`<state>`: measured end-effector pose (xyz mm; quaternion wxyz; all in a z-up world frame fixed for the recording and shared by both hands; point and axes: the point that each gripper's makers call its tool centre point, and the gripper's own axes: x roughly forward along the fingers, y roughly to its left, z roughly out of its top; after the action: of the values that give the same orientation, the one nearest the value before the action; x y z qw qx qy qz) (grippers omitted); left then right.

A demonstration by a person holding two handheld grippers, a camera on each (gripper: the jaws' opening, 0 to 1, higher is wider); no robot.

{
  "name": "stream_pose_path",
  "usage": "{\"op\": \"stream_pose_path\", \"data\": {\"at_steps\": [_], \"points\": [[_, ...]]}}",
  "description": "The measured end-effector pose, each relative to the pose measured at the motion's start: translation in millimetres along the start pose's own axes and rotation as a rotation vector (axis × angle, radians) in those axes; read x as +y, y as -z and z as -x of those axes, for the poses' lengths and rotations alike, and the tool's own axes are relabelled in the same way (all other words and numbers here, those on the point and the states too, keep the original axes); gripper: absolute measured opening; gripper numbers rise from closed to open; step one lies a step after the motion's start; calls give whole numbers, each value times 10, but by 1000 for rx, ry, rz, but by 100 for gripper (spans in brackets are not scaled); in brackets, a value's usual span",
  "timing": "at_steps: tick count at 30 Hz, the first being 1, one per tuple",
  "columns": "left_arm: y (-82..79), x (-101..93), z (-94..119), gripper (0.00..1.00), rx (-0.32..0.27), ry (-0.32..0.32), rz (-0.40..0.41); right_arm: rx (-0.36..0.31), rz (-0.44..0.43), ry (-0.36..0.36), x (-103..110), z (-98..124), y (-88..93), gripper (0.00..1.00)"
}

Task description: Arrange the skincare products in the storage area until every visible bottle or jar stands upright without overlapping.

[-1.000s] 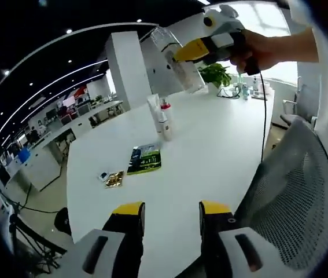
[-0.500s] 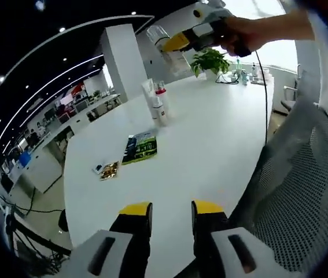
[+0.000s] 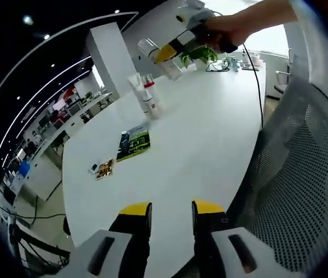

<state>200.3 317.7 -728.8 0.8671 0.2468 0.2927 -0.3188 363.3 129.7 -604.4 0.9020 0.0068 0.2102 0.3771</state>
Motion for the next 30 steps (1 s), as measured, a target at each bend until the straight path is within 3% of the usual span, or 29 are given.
{"op": "stream_pose_path", "data": {"at_steps": [8, 18, 30], "points": [[21, 3, -5, 28, 13, -6, -3, 28, -4, 58, -326, 36, 180, 21], [82, 11, -26, 28, 41, -10, -2, 44, 72, 113, -727, -59, 277, 21], [178, -7, -55, 27, 91, 2, 10, -8, 72, 139, -1079, -294, 325, 21]]}}
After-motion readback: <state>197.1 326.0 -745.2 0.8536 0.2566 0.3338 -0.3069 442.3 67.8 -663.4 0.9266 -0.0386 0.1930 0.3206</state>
